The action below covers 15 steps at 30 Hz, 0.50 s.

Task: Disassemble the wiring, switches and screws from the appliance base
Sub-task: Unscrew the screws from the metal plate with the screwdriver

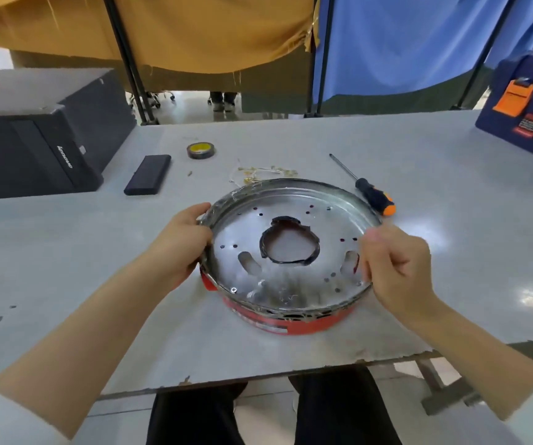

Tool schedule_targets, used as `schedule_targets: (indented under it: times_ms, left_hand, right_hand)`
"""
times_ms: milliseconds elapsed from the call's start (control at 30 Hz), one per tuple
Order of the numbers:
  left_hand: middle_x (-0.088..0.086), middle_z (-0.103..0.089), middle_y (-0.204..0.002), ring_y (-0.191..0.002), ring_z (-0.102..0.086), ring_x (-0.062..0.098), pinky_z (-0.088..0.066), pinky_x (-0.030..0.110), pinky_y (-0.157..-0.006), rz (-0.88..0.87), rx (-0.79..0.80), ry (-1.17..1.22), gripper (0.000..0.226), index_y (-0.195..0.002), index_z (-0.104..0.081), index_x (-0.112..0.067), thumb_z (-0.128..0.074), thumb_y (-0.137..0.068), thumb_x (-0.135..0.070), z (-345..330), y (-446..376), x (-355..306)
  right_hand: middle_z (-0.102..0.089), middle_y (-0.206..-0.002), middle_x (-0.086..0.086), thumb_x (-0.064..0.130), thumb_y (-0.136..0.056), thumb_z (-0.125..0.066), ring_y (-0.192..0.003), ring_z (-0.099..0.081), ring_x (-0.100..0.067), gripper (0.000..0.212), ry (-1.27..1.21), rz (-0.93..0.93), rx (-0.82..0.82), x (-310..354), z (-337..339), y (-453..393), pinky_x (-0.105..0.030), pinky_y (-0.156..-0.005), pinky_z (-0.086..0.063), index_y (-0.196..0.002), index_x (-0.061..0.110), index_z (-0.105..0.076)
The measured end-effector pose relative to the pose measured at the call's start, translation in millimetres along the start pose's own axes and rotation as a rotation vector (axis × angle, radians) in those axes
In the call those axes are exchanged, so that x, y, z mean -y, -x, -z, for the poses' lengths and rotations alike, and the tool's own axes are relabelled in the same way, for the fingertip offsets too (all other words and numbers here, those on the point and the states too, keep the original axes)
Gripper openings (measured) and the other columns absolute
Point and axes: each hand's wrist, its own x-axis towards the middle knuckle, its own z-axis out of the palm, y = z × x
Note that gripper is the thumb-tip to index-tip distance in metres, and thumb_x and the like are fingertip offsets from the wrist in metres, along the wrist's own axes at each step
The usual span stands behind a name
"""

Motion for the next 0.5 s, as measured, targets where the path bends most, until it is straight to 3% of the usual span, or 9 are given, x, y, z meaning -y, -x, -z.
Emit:
schedule_targets:
  times_ms: [67, 133, 200, 300, 400, 500]
  left_hand:
    - [0.010, -0.071, -0.094, -0.089, -0.068, 0.026, -0.058, 0.033, -0.069, -0.040, 0.018, -0.091, 0.060, -0.112, -0.064, -0.013, -0.028, -0.077, 0.021, -1, 4, -5]
    - [0.015, -0.069, -0.100, -0.097, -0.065, 0.033, -0.054, 0.039, -0.080, -0.045, 0.017, -0.141, 0.058, -0.108, -0.065, -0.012, -0.030, -0.075, 0.020, 1, 3, -4]
    - [0.018, -0.065, -0.114, -0.107, -0.060, 0.036, -0.049, 0.044, -0.093, -0.022, -0.007, -0.137, 0.057, -0.121, -0.060, -0.009, -0.035, -0.076, 0.018, 5, -3, -3]
    - [0.004, -0.054, -0.133, -0.120, -0.053, 0.026, -0.039, 0.040, -0.108, -0.004, -0.061, -0.096, 0.057, -0.143, -0.040, -0.014, -0.049, -0.089, 0.002, 9, -11, -2]
    - [-0.001, -0.052, -0.135, -0.115, -0.055, 0.021, -0.041, 0.036, -0.105, -0.069, -0.071, -0.148, 0.050, -0.143, -0.039, -0.019, -0.053, -0.095, -0.017, 6, -20, -4]
    - [-0.006, -0.057, -0.120, -0.086, -0.058, 0.010, -0.046, 0.013, -0.078, -0.176, -0.092, -0.306, 0.044, -0.141, -0.044, -0.022, -0.051, -0.097, -0.022, 1, -32, -9]
  right_hand:
    - [-0.048, -0.042, -0.002, 0.018, -0.092, -0.038, -0.045, -0.045, -0.023, 0.055, 0.051, -0.013, 0.061, -7, 2, 4, -0.039, -0.053, -0.039, -0.041, 0.004, -0.047]
    - [-0.054, -0.048, 0.000, 0.019, -0.093, -0.039, -0.050, -0.049, -0.017, 0.051, -0.002, -0.022, 0.113, -8, 6, -3, -0.034, -0.055, -0.041, -0.047, 0.004, -0.054]
    - [-0.061, -0.061, 0.000, 0.022, -0.092, -0.043, -0.063, -0.055, -0.016, 0.040, -0.062, -0.128, 0.113, -11, 9, -19, -0.027, -0.063, -0.042, -0.057, 0.012, -0.060]
    - [-0.062, -0.091, 0.018, 0.021, -0.092, -0.054, -0.095, -0.054, -0.006, 0.018, 0.026, -0.393, 0.164, -22, 5, -50, -0.009, -0.079, -0.036, -0.083, 0.030, -0.067]
    - [-0.058, -0.121, 0.010, 0.009, -0.092, -0.051, -0.110, -0.054, -0.009, 0.036, 0.064, -0.587, 0.295, -37, -2, -64, -0.015, -0.091, -0.040, -0.124, 0.025, -0.057]
    - [-0.059, -0.106, 0.016, 0.006, -0.092, -0.047, -0.087, -0.058, -0.001, 0.040, -0.015, -0.664, 0.318, -44, -13, -66, -0.003, -0.067, -0.044, -0.126, 0.026, -0.056]
